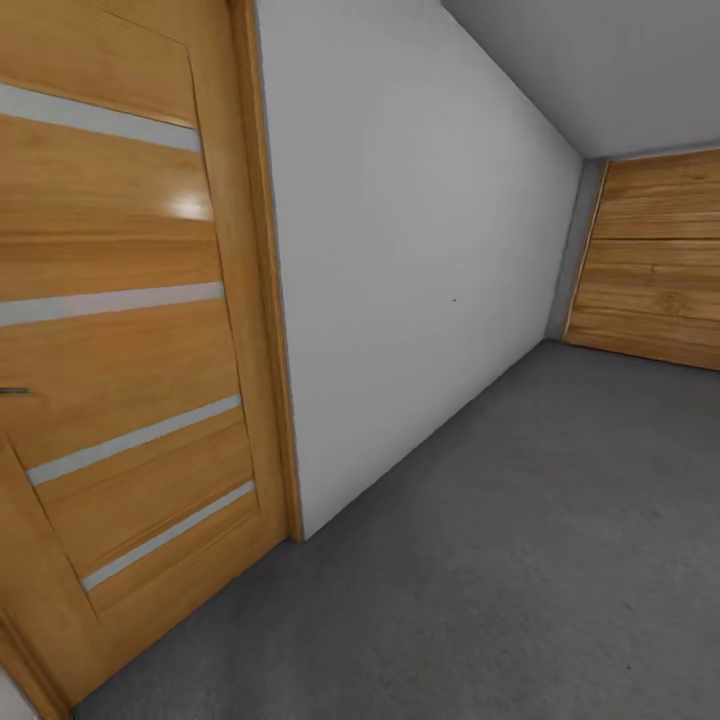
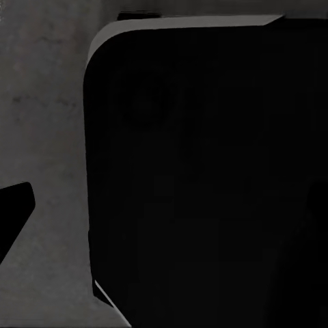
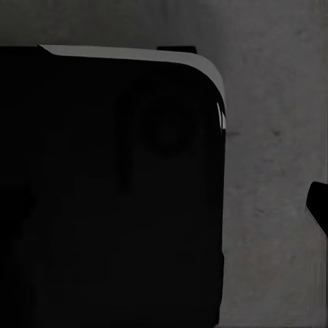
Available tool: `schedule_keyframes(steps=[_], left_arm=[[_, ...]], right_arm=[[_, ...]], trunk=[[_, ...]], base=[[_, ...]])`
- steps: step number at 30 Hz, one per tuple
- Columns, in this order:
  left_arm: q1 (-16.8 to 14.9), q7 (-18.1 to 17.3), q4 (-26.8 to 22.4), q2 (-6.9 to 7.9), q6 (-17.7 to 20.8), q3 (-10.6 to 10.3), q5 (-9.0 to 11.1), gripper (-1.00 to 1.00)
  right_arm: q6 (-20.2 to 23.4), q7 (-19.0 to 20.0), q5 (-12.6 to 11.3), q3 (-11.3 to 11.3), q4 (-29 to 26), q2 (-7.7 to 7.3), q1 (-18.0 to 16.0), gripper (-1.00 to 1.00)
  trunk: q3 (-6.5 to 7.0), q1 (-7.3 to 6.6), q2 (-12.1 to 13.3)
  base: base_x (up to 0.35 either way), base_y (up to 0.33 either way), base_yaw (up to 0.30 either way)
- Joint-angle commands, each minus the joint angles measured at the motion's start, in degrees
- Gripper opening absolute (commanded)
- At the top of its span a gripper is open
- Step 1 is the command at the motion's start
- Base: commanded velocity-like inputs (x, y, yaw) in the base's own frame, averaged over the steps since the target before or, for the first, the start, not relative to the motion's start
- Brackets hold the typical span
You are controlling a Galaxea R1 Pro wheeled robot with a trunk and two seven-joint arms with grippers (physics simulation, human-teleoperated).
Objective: Move the two storage containers from the living room to the garage. In the garage, place one container on the floor and stack the other container on top of it (either order is fine).
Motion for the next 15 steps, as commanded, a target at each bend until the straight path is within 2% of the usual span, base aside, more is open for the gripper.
schedule_keyframes(steps=[1, 4, 8, 15], left_arm=[[-0.01, -0.01, -0.14, -0.03, -0.03, 0.07, 0.94, 1.0], [-0.01, -0.01, -0.22, 0.0, -0.03, 0.07, 2.86, 1.0], [-0.01, -0.01, -0.24, -0.04, 0.04, -0.11, 4.61, 1.0], [-0.01, -0.01, -0.25, 0.02, 0.05, -0.17, 4.91, 1.0]], right_arm=[[-0.22, 0.02, -0.01, -0.03, 0.01, 0.0, 0.01, 1.0], [-0.18, 0.03, 0.14, 0.01, 0.01, 0.01, 0.01, 1.0], [-0.07, 0.02, 0.34, 0.26, 0.01, 0.0, 0.01, 1.0], [-0.04, 0.11, 0.86, 0.82, -0.05, -0.37, 0.01, 1.0]], trunk=[[0.0, 0.0, -0.02], [0.08, 0.0, -0.02], [0.11, 0.0, -0.02], [0.12, 0.0, -0.02]], base=[[0.0, 0.0, 0.271], [0.0, 0.0, 0.195], [0.077, -0.053, 0.052], [0.221, -0.192, 0.004]])
